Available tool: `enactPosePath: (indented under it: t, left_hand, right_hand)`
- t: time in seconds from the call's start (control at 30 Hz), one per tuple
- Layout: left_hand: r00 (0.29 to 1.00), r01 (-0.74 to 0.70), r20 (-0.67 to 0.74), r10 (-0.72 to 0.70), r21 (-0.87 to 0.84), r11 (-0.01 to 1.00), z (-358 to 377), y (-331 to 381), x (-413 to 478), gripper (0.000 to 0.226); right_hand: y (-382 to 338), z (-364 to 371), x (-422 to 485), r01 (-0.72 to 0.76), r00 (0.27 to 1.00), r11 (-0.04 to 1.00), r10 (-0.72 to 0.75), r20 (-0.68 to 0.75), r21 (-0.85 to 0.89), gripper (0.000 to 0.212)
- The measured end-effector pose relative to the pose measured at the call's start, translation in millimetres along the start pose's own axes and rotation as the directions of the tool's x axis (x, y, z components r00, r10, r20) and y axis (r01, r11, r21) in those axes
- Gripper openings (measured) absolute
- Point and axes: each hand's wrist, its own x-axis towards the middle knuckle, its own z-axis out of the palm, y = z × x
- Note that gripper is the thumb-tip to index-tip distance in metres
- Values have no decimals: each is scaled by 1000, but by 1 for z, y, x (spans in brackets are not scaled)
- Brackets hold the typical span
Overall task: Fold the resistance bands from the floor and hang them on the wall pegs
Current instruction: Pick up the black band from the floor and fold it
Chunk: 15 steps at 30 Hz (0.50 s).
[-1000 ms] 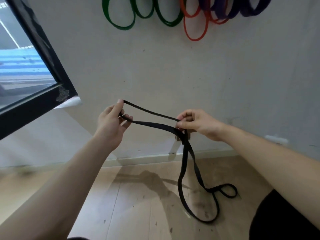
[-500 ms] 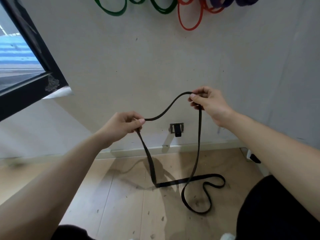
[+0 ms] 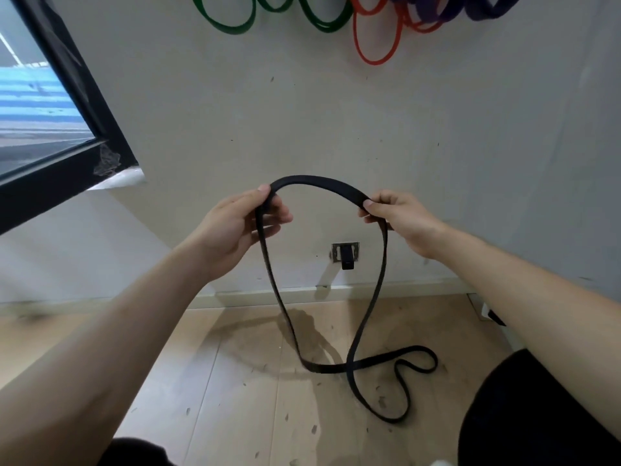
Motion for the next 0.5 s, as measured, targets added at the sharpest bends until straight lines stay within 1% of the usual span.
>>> enactPosePath:
  t: [0.03,0.1,0.17,0.23,0.3,0.33,0.4,0.5]
  left_hand:
    - [1000,0,-25,0,2,1000,-4,0,0,30]
    - [997,-14,-80,19,57,998,-11,-4,2,19]
    - [984,-34,-169,54,120,992,-17,-9,2,11]
    - [967,-48,-242,81,139,989,-22,-13,3,12]
    - [952,-66,-287,104,138,988,-27,-16,5,9]
    - [944,-75,-310,118,146,986,-30,-17,5,7]
    - [926,-86,-351,141,166,982,-33,-19,7,5]
    - [930,-67,-335,148,240,968,-34,-21,10,16]
  right_hand:
    - [-1,1,-1,-16,999,1000,15,33,12,15]
    - [-4,4,-4,-59,995,996,54,83,61,18]
    - [-6,5,-5,-91,990,991,79,113,100,19]
    - [-7,4,-5,-99,986,987,79,149,129,19]
    - [-8,4,-6,-73,984,988,50,169,133,13]
    - [-8,5,-7,-51,986,992,32,161,112,11]
    - [-8,9,-8,-5,994,997,-3,112,72,13]
    - [-10,15,-7,49,996,993,-57,69,109,8]
